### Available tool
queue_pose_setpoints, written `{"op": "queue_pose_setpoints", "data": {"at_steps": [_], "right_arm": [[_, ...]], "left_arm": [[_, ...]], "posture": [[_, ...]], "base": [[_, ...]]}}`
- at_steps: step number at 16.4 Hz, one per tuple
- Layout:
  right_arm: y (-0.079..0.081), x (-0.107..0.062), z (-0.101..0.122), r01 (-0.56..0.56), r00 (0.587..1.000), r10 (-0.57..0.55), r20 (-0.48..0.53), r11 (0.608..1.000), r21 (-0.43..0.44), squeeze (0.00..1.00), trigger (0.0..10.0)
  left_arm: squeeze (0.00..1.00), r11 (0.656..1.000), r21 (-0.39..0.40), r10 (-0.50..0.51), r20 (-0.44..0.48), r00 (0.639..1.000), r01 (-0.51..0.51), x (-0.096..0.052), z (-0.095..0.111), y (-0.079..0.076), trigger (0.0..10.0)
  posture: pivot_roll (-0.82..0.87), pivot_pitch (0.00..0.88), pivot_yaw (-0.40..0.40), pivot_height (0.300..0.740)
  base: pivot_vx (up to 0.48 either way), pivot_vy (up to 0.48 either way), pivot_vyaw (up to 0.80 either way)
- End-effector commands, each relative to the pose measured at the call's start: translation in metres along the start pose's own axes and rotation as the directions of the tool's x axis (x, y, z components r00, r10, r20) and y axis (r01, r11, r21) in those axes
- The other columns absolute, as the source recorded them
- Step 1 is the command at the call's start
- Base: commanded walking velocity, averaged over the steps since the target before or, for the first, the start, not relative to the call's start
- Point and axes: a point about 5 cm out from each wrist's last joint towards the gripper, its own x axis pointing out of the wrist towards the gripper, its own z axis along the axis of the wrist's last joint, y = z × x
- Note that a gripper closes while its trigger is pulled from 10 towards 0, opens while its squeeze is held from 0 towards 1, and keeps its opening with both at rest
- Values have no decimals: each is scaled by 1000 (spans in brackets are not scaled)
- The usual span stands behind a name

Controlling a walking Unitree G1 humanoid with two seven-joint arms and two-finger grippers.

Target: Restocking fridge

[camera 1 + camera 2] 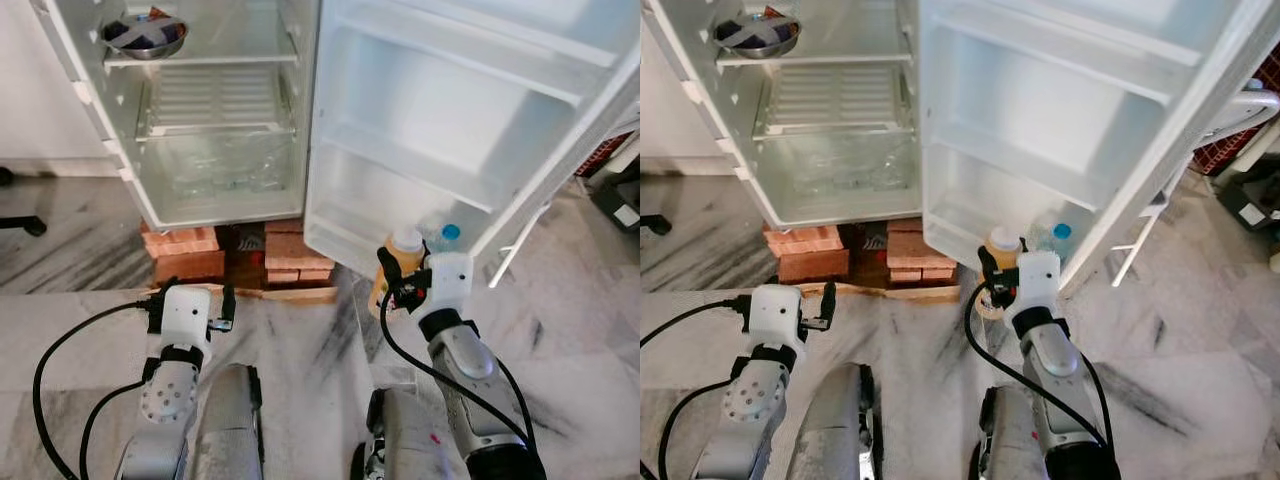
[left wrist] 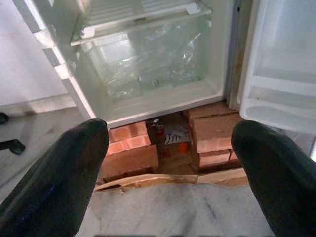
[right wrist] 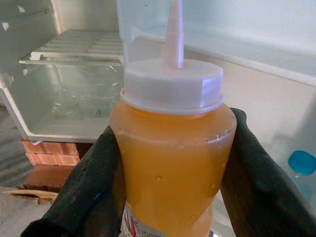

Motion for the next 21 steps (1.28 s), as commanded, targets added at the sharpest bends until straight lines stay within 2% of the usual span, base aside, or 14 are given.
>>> {"op": "queue_pose_setpoints", "data": {"at_steps": [1, 14, 21], "right_arm": [[-4, 0, 4, 9, 1000, -8, 21, 1000, -13, 0, 10000], [-3, 1, 7, -10, 999, 10, 31, 1000, -15, 0, 10000], [1, 0, 4, -46, 999, 46, 16, 999, -3, 0, 10000]], "left_arm": [[0, 1000, -5, -7, -2, 1000, 7, -1, 1, -2, 10000], [0, 1000, -5, -20, -11, 1000, 19, 1, -1, -4, 10000], [0, 1000, -7, -20, -14, 1000, 19, 2, -2, -4, 10000]], "posture": [[102, 158, -57, 628], [97, 163, -57, 628], [95, 161, -54, 628]], "base": [[296, 0, 0], [320, 0, 0], [0, 0, 0]]}}
